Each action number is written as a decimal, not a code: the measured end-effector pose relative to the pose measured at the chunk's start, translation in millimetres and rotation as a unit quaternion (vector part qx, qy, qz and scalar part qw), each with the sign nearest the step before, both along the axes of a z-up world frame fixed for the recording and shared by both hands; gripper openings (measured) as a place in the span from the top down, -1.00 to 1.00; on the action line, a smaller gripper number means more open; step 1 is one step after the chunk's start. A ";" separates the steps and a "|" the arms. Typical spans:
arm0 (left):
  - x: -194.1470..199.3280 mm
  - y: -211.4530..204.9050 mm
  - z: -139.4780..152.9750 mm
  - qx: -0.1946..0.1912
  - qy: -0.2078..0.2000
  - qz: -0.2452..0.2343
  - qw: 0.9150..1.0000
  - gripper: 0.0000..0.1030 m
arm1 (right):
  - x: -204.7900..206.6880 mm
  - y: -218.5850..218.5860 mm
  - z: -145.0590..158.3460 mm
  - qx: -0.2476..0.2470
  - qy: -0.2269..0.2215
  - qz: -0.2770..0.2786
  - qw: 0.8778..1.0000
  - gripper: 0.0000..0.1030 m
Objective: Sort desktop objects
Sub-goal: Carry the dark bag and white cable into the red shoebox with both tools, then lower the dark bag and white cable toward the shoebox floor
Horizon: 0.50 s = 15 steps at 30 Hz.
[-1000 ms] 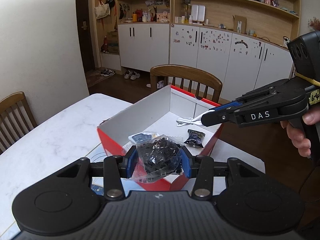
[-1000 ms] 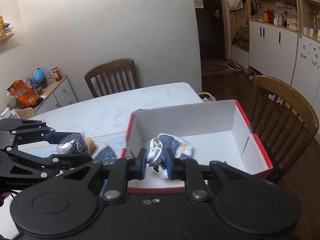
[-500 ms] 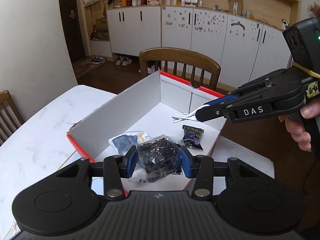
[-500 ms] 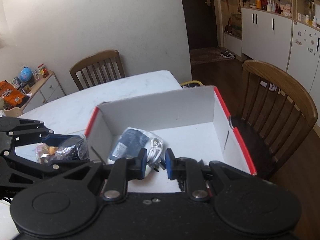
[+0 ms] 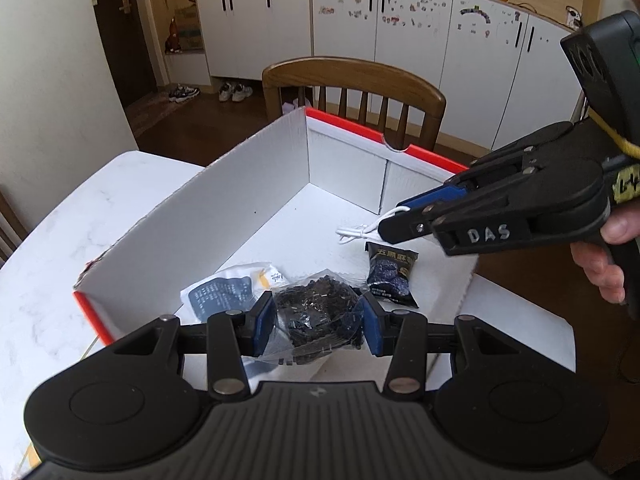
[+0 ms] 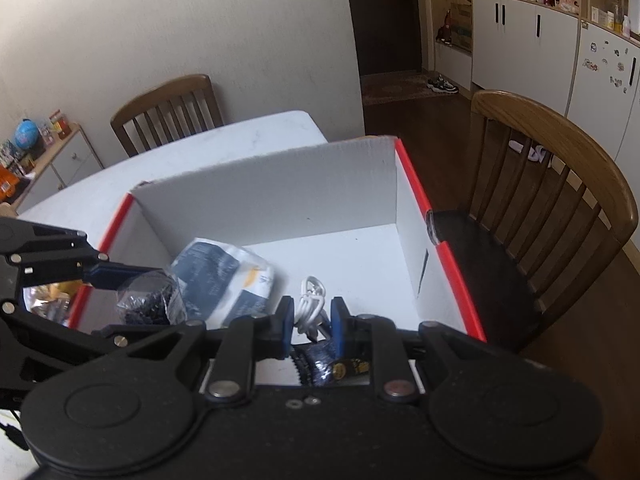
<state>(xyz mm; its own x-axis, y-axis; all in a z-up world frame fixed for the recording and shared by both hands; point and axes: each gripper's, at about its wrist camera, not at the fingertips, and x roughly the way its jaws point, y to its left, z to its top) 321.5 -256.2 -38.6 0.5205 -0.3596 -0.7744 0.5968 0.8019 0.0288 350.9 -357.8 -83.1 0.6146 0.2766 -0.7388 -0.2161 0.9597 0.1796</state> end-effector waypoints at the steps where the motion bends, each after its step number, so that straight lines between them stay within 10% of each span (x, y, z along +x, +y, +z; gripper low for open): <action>1: 3.4 -2.1 -2.1 0.003 0.003 0.001 1.000 0.15 | 2.9 -0.2 -2.7 -0.002 0.002 0.001 1.000 0.64; 15: 42.5 -15.9 -27.5 0.031 0.046 0.027 0.998 0.15 | 24.4 1.0 -24.6 -0.015 0.014 0.012 1.000 0.65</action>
